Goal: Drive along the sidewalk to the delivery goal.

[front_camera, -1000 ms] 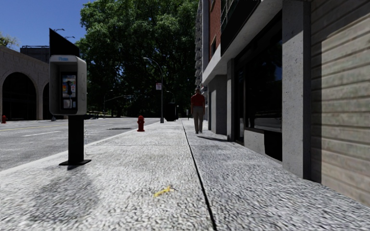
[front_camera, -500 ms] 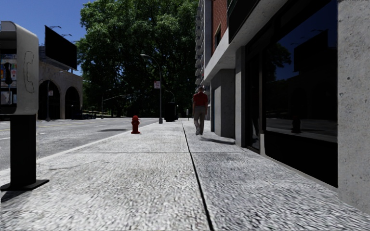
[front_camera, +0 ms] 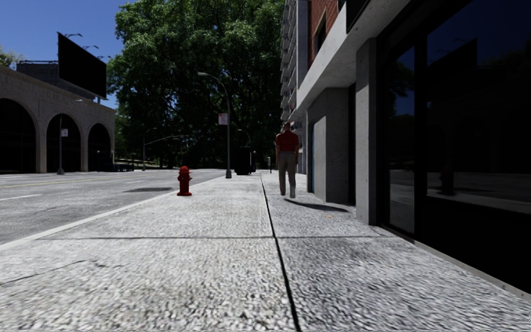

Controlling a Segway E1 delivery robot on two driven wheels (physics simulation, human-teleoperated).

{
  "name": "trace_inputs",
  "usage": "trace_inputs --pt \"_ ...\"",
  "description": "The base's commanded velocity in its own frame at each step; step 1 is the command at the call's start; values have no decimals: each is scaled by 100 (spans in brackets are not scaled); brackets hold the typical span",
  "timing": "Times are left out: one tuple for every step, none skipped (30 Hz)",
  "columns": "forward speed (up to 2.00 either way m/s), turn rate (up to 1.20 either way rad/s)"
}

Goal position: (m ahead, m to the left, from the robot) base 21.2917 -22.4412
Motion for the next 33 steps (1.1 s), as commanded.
trace_inputs --pt "200 0" --pt "200 0" --pt "200 0" --pt "200 0" --pt "200 0" --pt "200 0" --pt "200 0" --pt "200 0" --pt "200 0" --pt "200 0" --pt "200 0" --pt "200 0" --pt "200 0" --pt "200 0" --pt "200 0" --pt "200 0" --pt "200 0" --pt "200 0" --pt "200 0" --pt "200 0" --pt "200 0" --pt "200 0" --pt "200 0" --pt "200 0" --pt "200 0" --pt "200 0" --pt "200 0" --pt "200 0" --pt "200 0" --pt "200 0" --pt "200 0" --pt "200 0" --pt "200 0"
